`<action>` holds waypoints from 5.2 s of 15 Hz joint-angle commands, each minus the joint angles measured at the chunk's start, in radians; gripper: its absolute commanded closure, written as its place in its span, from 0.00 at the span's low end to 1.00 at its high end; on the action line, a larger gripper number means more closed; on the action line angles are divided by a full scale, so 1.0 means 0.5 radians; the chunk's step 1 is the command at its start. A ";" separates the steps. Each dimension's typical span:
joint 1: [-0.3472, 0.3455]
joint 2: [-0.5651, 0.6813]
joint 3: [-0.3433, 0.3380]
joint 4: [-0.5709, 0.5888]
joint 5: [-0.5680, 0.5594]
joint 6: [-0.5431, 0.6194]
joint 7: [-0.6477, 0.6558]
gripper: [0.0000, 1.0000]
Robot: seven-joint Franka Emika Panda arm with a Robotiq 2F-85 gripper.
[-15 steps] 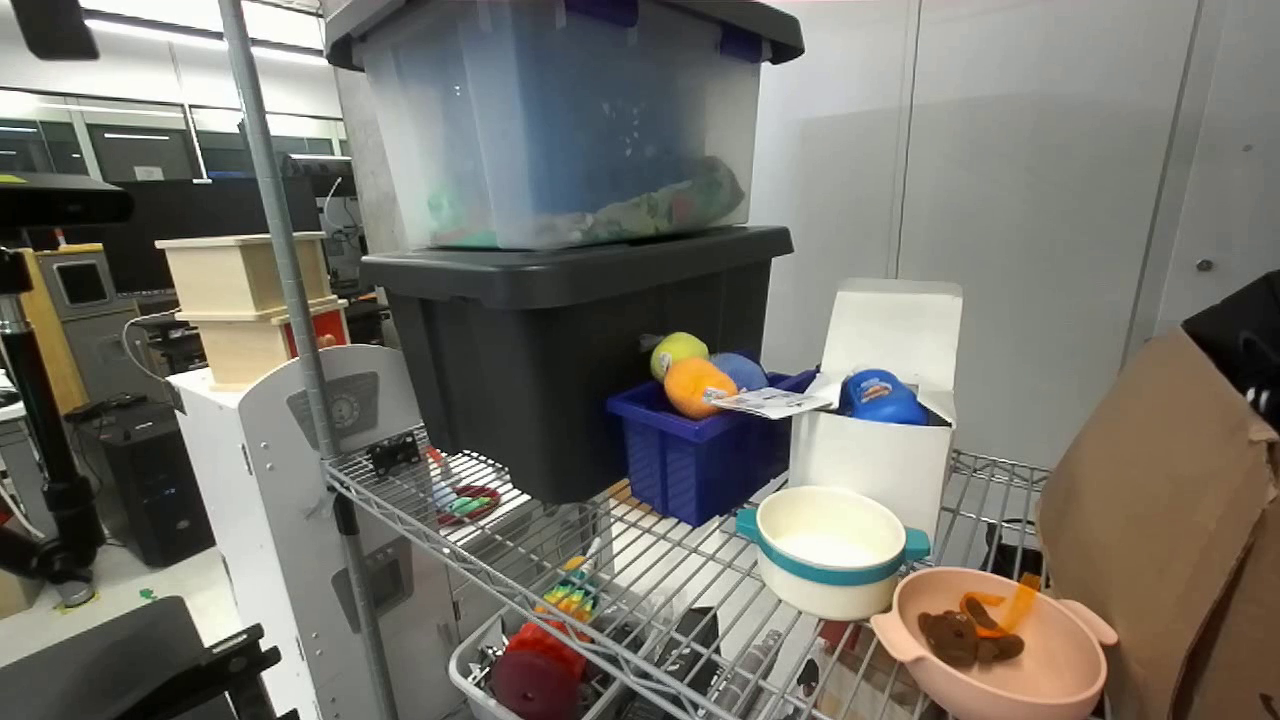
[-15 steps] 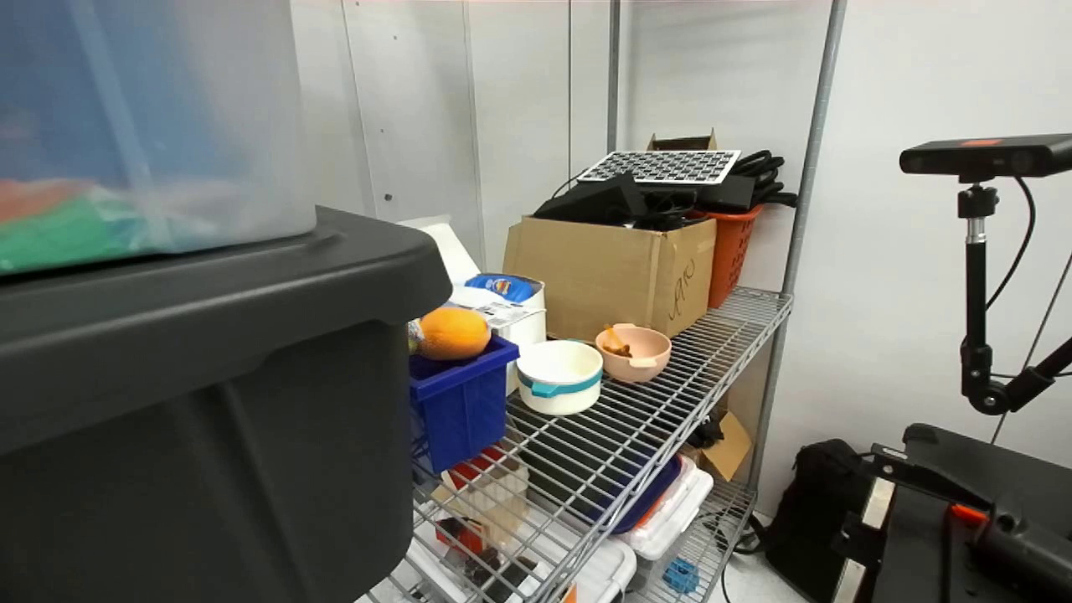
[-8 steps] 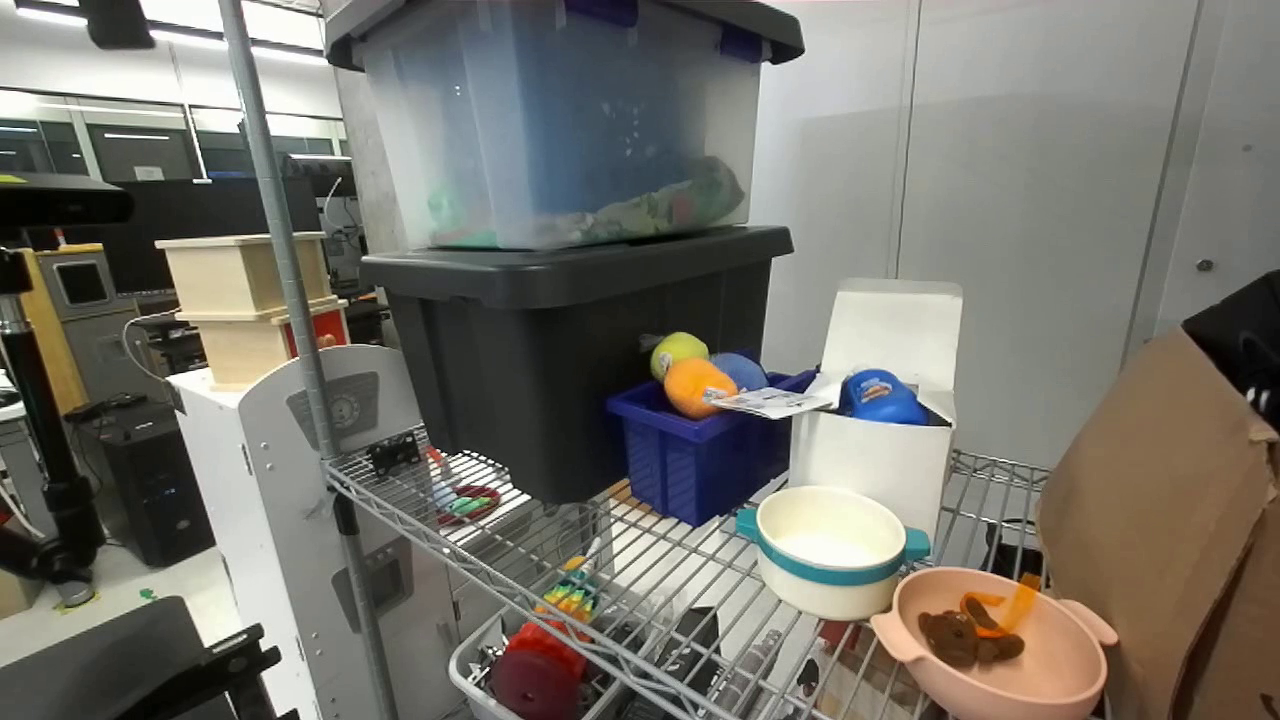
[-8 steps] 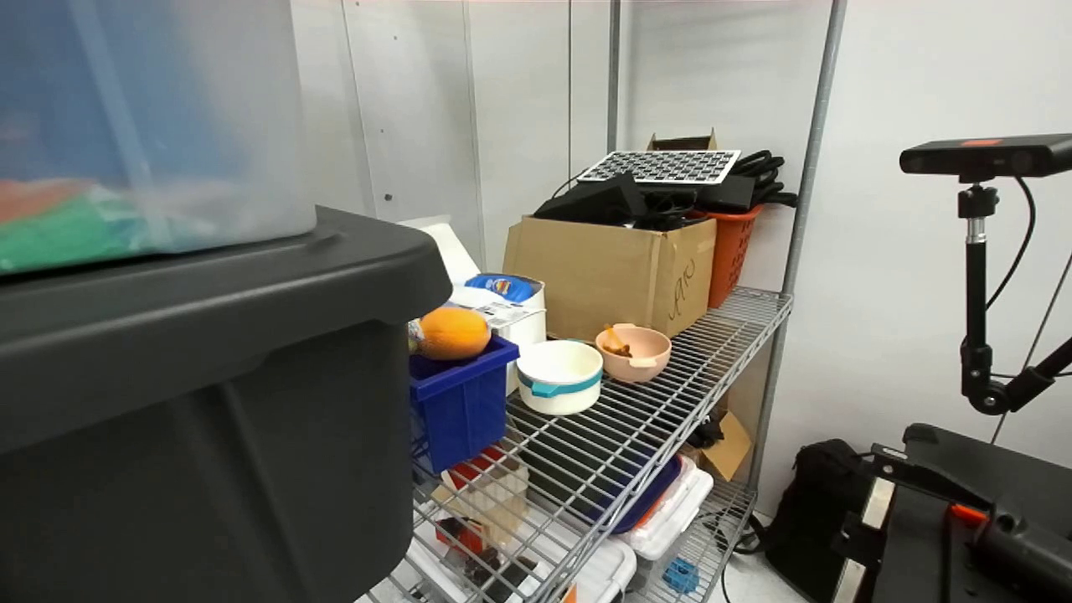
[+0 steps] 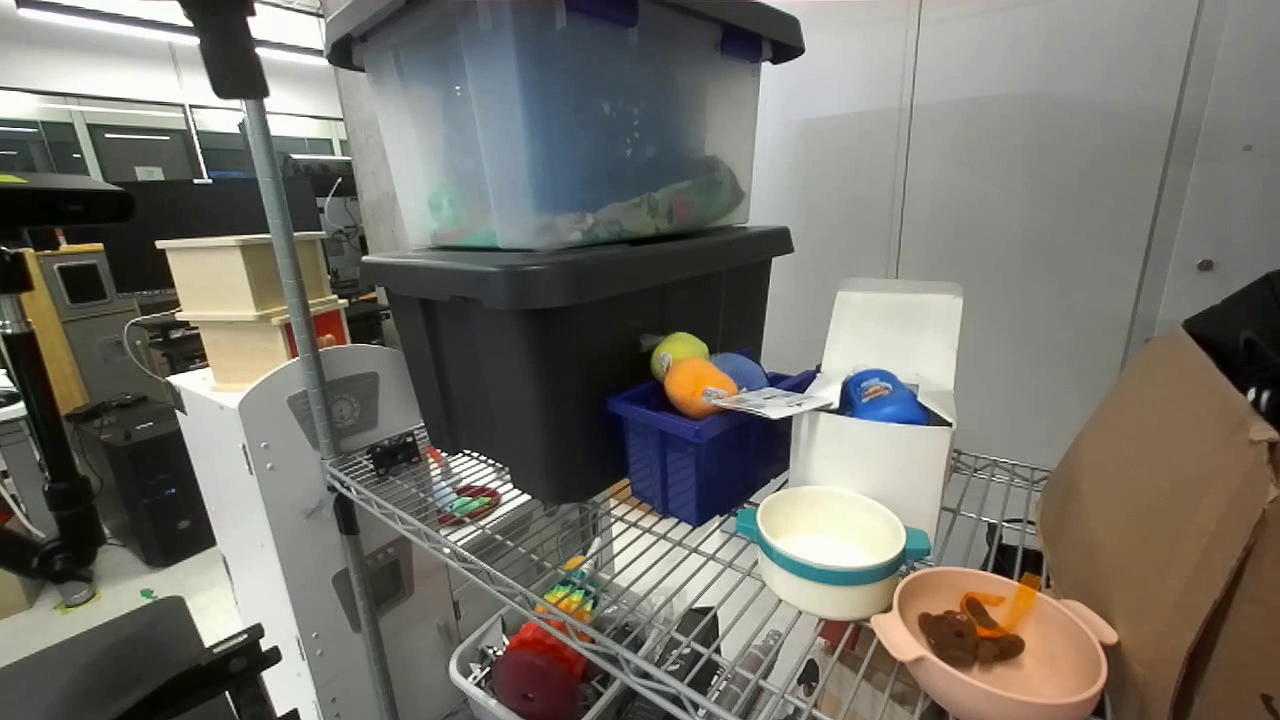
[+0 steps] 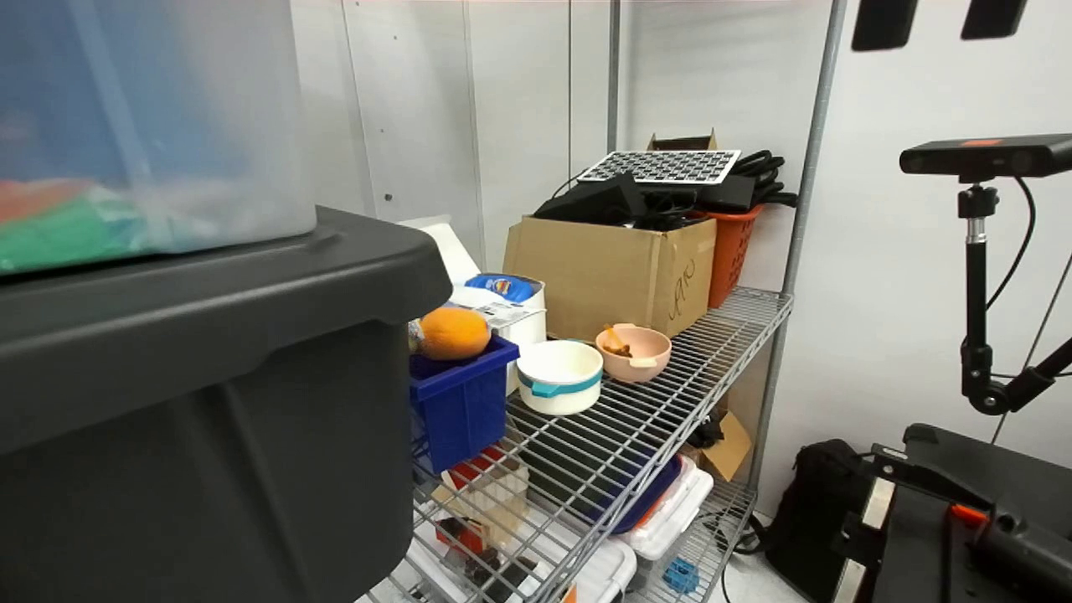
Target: Transfer the bear plushie from the pink bowl to the cream bowl
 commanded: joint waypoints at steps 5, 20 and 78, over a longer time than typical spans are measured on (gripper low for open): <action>-0.029 0.311 -0.122 0.050 -0.107 0.255 -0.103 0.00; -0.069 0.844 -0.350 0.171 -0.265 0.534 -0.208 0.00; -0.023 1.381 -0.527 0.555 -0.080 0.597 -0.501 0.00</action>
